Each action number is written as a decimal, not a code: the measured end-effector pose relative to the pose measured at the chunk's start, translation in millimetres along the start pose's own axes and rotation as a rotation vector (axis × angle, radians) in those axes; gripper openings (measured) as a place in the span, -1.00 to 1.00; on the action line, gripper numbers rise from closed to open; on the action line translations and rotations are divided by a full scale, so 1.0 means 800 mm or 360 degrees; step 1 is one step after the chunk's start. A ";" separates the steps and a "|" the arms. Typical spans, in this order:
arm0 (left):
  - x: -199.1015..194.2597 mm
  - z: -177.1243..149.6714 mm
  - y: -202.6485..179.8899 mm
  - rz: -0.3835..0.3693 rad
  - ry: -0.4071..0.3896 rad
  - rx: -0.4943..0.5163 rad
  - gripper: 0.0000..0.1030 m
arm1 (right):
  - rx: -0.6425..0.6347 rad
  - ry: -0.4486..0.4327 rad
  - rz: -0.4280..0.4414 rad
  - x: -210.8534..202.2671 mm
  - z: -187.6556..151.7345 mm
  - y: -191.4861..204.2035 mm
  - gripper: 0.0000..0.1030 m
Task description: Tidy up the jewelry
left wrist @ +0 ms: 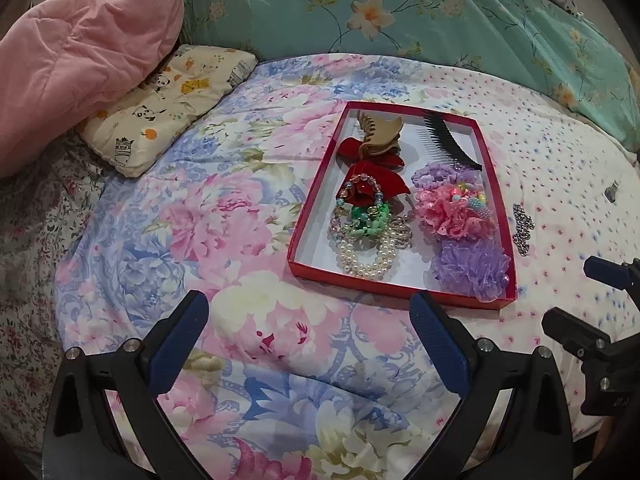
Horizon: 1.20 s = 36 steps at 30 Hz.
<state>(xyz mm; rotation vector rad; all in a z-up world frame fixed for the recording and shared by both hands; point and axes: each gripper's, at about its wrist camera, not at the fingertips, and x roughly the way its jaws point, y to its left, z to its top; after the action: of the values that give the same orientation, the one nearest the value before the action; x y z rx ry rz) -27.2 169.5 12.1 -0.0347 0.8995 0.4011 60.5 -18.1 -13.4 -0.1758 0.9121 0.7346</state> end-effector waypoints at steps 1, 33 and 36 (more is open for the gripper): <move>0.000 0.000 -0.001 -0.0002 0.0001 0.0001 0.97 | 0.0006 -0.0003 0.0000 0.000 0.000 -0.001 0.89; 0.004 0.000 -0.001 -0.0015 0.0045 -0.0001 0.97 | 0.0050 -0.0039 0.0021 -0.009 0.002 -0.004 0.89; 0.004 0.000 -0.001 -0.0016 0.0044 -0.0001 0.97 | 0.0049 -0.0042 0.0020 -0.011 0.003 -0.003 0.89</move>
<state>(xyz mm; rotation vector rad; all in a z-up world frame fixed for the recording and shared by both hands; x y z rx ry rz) -25.1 169.4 9.8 -0.0451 0.9260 0.3925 60.2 -23.4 -6.0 -0.1329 0.8996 0.7327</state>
